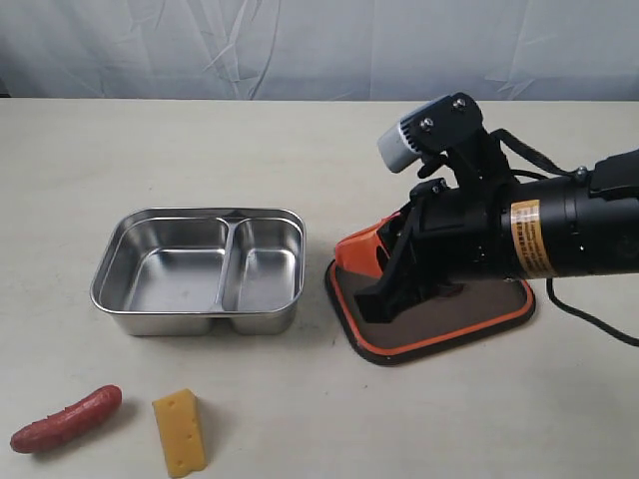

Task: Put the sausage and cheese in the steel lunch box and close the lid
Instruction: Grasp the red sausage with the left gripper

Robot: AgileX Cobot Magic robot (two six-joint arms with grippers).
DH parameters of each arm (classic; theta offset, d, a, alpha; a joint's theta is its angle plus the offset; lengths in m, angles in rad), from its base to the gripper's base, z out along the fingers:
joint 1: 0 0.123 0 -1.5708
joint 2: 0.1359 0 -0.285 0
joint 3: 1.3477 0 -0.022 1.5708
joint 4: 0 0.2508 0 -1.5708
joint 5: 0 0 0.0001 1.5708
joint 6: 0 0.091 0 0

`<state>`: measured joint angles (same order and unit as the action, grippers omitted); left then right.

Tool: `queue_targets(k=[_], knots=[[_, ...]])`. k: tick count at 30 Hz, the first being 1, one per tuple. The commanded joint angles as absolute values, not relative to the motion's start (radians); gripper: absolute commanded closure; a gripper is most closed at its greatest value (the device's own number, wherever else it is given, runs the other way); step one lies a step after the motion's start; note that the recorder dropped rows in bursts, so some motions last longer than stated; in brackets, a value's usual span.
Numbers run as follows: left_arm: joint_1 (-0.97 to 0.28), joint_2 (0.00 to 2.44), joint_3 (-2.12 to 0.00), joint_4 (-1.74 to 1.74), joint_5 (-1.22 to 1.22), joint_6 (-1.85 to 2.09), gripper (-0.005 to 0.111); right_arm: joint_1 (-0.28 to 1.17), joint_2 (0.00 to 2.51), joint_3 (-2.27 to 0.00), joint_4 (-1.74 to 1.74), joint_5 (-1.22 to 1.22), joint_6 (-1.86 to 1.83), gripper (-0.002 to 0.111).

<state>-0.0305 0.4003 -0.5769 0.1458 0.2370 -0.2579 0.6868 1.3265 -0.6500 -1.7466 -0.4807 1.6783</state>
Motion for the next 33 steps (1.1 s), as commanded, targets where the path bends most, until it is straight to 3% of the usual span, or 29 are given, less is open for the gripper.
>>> queue_targets(k=[1, 6, 16, 20, 23, 25, 30, 33], knots=[[-0.053, 0.763, -0.824, -0.032, 0.741, 0.226, 0.107, 0.688, 1.322, -0.655, -1.744, -0.456, 1.679, 0.107], [-0.084, 1.073, -0.948, -0.352, 1.064, 0.578, 0.107, 0.688, 1.322, -0.655, -1.744, -0.454, 1.679, 0.107], [-0.216, 1.304, -0.853, -0.321, 1.178, 0.602, 0.106, 0.688, 1.322, -0.653, -1.744, -0.452, 1.679, 0.107], [-0.233, 1.306, -0.787, -0.305, 1.199, 0.651, 0.083, 0.688, 1.321, -0.653, -1.744, -0.398, 1.675, 0.107], [-0.233, 1.306, -0.730, -0.283, 1.121, 0.659, 0.059, 0.686, 1.321, -0.653, -1.744, -0.159, 1.682, 0.107], [-0.233, 1.306, -0.695, -0.272, 1.047, 0.659, 0.050, 0.686, 1.321, -0.653, -1.744, 0.084, 1.711, 0.107], [-0.233, 1.308, -0.642, -0.225, 0.893, 0.659, 0.049, 0.686, 1.321, -0.655, -1.657, 0.838, 1.740, 0.107], [-0.233, 1.327, -0.632, -0.206, 0.845, 0.659, 0.049, 0.686, 1.320, -0.655, -1.656, 1.117, 1.801, 0.107]])
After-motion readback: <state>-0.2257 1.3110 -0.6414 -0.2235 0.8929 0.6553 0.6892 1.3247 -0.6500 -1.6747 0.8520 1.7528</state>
